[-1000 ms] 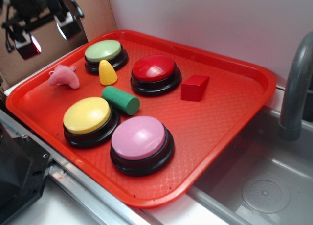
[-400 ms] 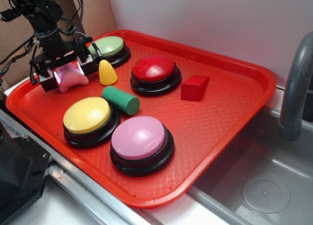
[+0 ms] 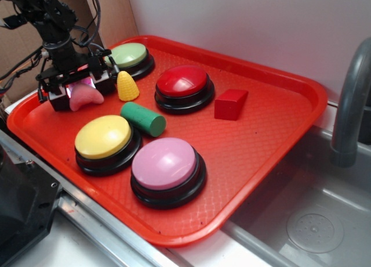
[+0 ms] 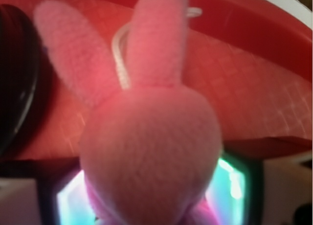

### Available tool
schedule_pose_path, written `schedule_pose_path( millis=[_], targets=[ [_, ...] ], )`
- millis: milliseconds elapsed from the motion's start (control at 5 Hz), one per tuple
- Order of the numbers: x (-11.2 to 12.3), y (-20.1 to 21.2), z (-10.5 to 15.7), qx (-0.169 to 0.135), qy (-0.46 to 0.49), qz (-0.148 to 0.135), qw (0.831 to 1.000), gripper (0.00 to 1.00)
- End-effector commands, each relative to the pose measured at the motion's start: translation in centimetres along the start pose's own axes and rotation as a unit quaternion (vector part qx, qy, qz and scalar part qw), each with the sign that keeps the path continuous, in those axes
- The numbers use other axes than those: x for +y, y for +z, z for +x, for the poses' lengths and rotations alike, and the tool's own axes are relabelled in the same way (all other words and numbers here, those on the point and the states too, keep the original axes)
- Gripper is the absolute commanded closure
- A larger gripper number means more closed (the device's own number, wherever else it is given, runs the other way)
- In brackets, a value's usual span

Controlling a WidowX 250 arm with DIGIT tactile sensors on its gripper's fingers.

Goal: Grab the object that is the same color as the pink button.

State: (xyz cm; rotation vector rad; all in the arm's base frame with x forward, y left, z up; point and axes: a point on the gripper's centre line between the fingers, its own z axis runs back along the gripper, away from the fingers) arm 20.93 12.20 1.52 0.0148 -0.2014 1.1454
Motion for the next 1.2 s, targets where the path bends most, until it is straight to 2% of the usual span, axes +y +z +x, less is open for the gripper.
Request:
schedule_pose_path(
  millis=[0, 200, 400, 600, 800, 1000],
  targets=[
    [-1.3, 8.3, 0.5, 0.032, -0.149, -0.028, 0.988, 1.00],
    [-4.3, 11.9, -2.5, 0.076, -0.268, -0.029, 0.960, 1.00],
    [-5.5, 14.8, -5.5, 0.089, -0.379, -0.062, 0.919, 1.00],
    [-5.9, 16.9, -8.3, 0.110, -0.432, -0.094, 0.890, 1.00],
    [-5.6, 16.0, -8.8, 0.099, -0.417, -0.100, 0.898, 1.00],
    [-5.4, 15.7, -7.8, 0.090, -0.403, -0.091, 0.906, 1.00]
  ],
)
